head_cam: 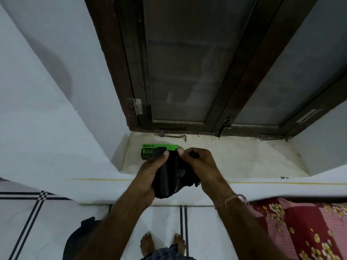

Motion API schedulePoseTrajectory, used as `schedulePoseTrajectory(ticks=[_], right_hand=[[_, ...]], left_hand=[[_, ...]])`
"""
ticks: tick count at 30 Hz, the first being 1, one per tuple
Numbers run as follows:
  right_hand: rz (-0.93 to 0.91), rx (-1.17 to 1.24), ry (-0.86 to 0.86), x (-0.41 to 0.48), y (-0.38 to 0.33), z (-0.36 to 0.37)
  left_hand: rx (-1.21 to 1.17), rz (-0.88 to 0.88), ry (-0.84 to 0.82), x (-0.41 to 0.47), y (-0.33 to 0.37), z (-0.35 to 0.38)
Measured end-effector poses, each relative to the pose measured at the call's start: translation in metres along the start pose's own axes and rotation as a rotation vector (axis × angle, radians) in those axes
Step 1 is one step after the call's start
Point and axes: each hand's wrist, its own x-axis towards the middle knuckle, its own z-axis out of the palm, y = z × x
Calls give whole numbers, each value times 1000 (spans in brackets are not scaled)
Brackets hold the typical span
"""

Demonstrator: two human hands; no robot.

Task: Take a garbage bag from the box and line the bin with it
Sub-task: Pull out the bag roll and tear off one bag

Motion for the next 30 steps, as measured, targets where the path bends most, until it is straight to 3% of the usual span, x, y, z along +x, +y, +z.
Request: schedulePoseTrajectory(ticks=[6, 12, 20, 25, 30], right_hand=[[-32, 9, 40, 13, 4, -20], [1, 14, -135, 9, -5, -29], [-1, -19, -31, 17, 4, -45], [41, -45, -241, 8, -3, -49], [23, -60, -177, 12, 4, -55]], left_hand=[[-62, 13, 62, 4, -2, 19], [-44, 49, 57, 9, -14, 29], [-84, 16, 68, 5, -20, 32], [-34, 52, 77, 4, -22, 32], [-53, 45, 69, 3, -23, 31]])
